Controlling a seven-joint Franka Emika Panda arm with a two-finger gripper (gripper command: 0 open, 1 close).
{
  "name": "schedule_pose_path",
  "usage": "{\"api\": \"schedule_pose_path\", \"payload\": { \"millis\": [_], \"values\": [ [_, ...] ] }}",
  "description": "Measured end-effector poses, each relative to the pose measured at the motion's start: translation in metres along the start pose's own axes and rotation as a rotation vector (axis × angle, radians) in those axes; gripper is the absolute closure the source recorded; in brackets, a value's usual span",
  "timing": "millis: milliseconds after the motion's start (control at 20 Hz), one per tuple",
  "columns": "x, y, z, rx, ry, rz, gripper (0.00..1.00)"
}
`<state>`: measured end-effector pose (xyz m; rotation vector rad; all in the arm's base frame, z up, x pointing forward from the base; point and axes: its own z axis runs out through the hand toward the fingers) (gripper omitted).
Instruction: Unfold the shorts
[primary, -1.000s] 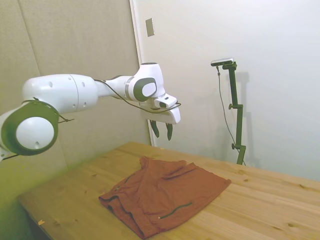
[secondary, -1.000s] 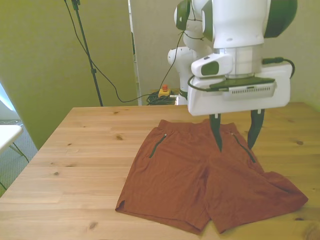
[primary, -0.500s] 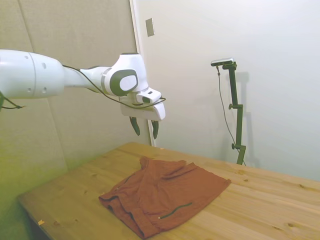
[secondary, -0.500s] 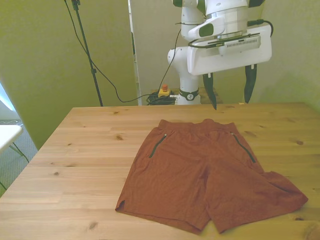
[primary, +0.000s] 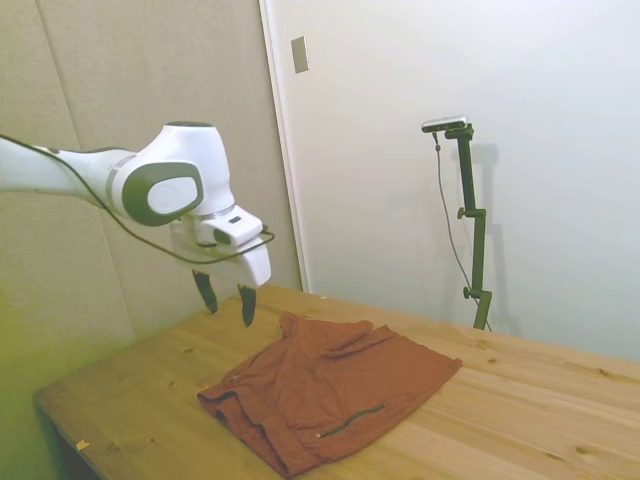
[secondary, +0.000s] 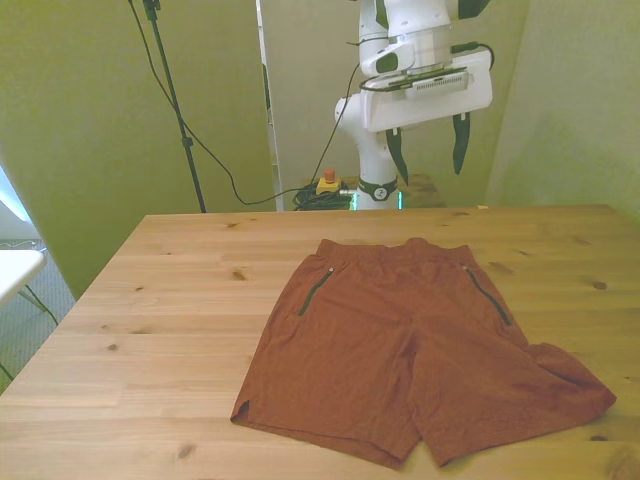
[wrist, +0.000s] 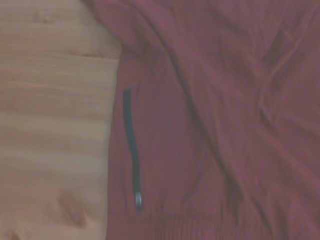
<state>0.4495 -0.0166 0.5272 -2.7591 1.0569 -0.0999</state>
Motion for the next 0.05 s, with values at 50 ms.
{"api": "schedule_pose_path", "payload": {
  "millis": [50],
  "values": [
    [-0.0118, 0.0134, 0.0087, -0.013, -0.013, 0.007, 0.00]
  ]
}}
